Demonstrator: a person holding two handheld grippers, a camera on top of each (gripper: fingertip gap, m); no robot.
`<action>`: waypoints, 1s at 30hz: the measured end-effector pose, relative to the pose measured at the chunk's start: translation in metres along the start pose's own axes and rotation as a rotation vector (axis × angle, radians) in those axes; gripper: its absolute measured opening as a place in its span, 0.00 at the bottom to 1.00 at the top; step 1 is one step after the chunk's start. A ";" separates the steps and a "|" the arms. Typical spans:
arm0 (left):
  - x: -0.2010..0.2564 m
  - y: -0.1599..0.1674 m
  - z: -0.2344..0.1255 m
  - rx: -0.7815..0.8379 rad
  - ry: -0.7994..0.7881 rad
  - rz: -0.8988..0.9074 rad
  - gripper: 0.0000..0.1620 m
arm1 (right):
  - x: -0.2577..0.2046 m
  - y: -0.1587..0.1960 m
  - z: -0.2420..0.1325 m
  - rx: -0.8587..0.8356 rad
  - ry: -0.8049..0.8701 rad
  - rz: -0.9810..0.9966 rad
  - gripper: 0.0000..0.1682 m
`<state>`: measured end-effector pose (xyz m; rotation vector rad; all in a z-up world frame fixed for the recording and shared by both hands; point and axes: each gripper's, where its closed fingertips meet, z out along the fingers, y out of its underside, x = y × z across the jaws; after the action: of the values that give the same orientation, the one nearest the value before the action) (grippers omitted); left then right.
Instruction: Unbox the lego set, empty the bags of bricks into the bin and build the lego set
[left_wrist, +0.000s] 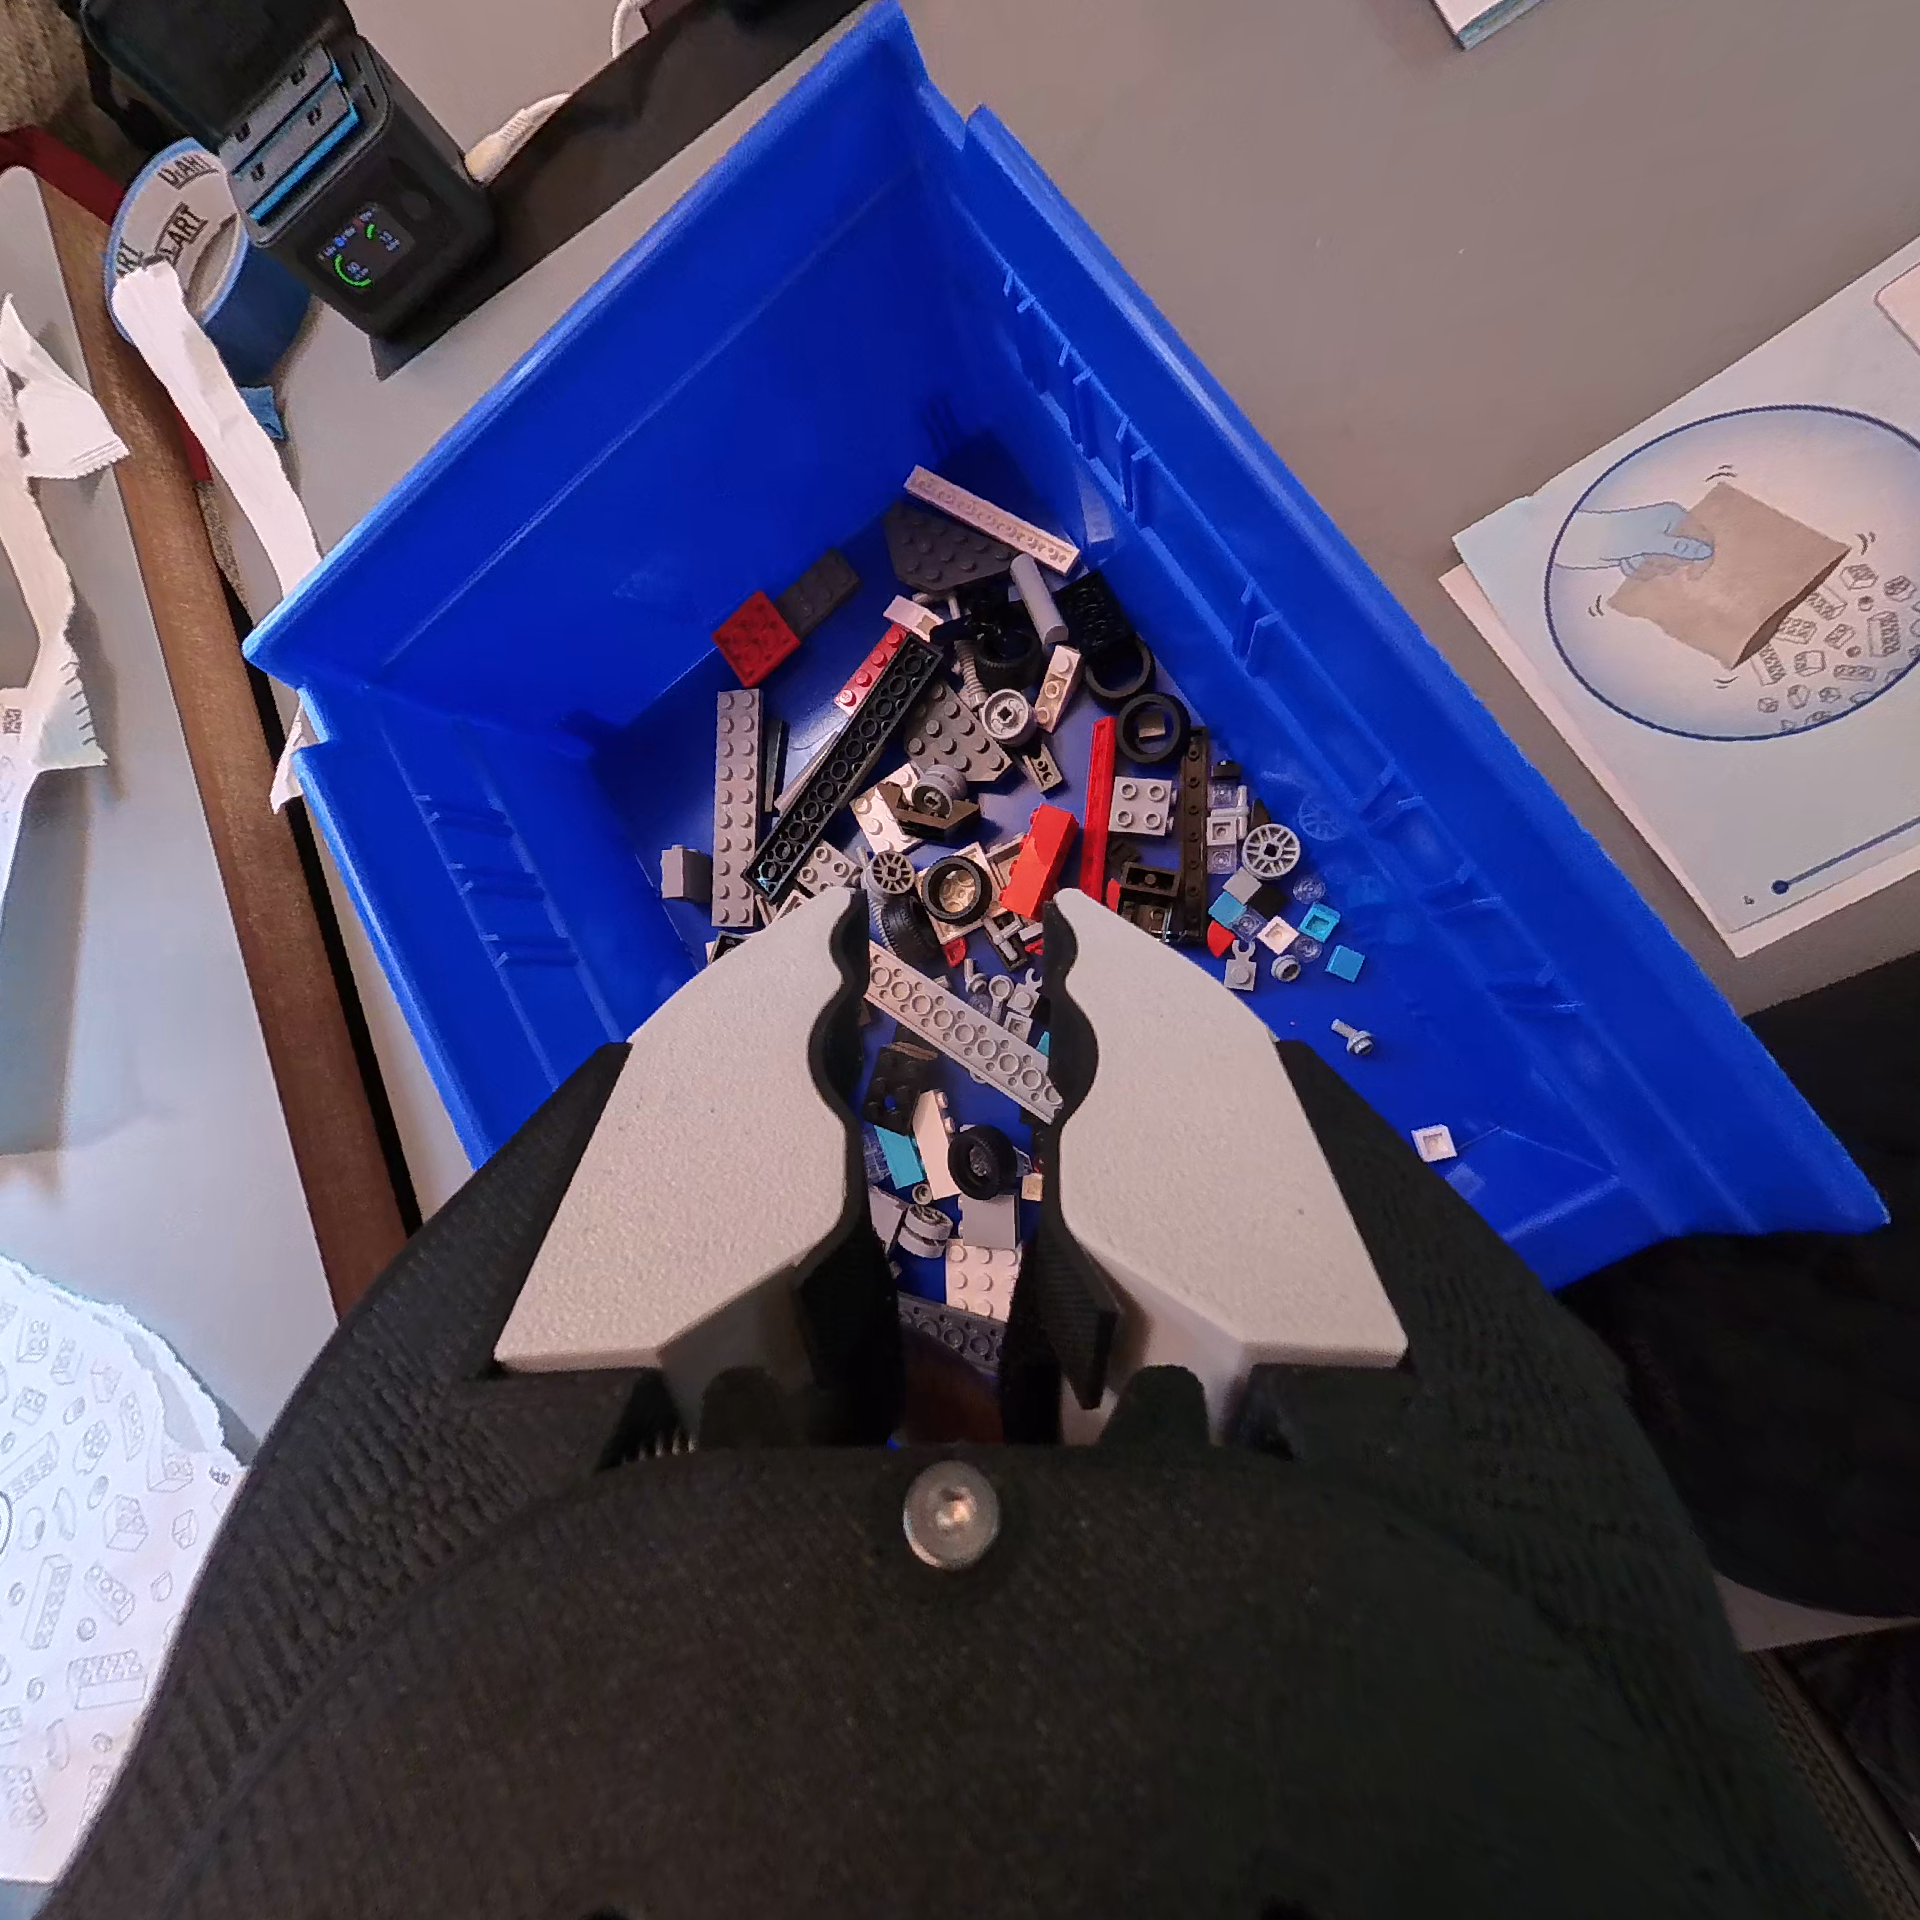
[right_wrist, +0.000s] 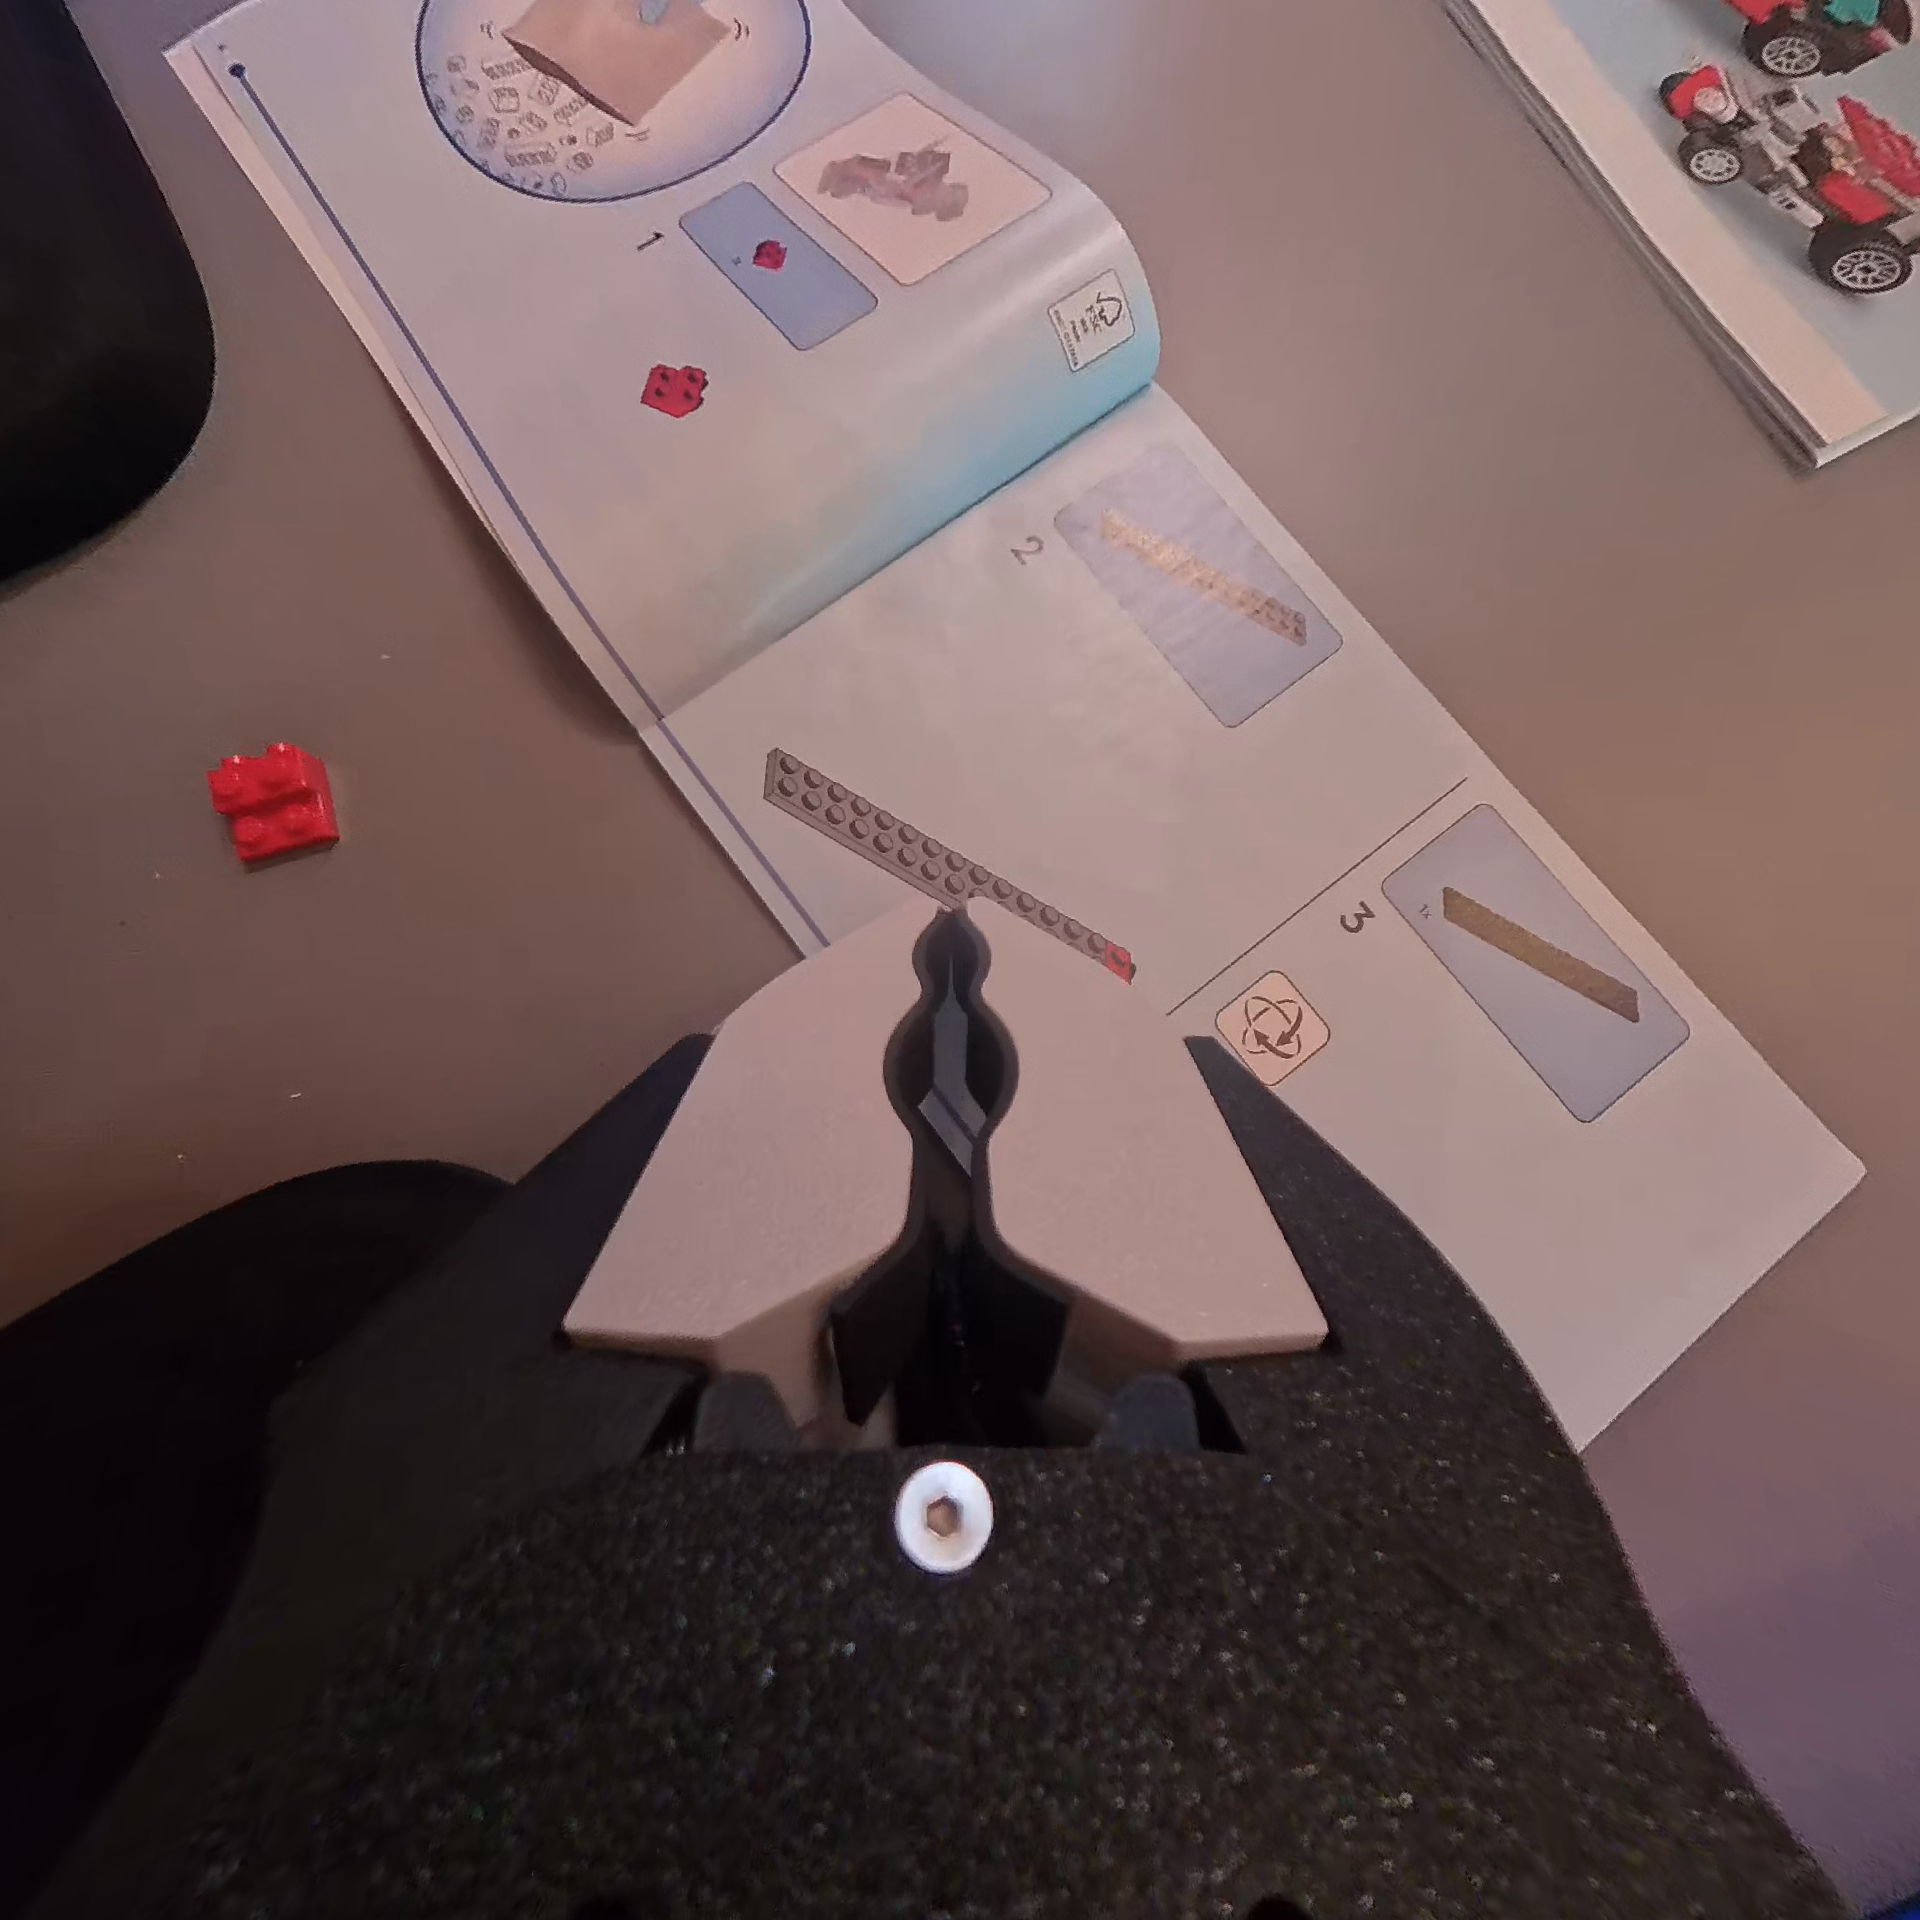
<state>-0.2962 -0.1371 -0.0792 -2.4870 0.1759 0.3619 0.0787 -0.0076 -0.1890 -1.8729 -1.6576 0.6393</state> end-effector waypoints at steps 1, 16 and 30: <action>0.000 0.000 0.000 0.000 0.000 0.000 0.19 | 0.000 0.000 0.000 -0.001 0.001 0.000 0.00; 0.000 -0.001 0.000 -0.001 -0.002 0.004 0.20 | 0.005 0.002 -0.002 -0.011 0.018 0.006 0.00; 0.001 -0.001 -0.001 0.000 0.000 0.003 0.19 | 0.011 0.001 -0.005 -0.009 0.045 0.017 0.00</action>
<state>-0.2951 -0.1367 -0.0779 -2.4872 0.1798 0.3636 0.0846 0.0029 -0.1860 -1.8953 -1.6205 0.5931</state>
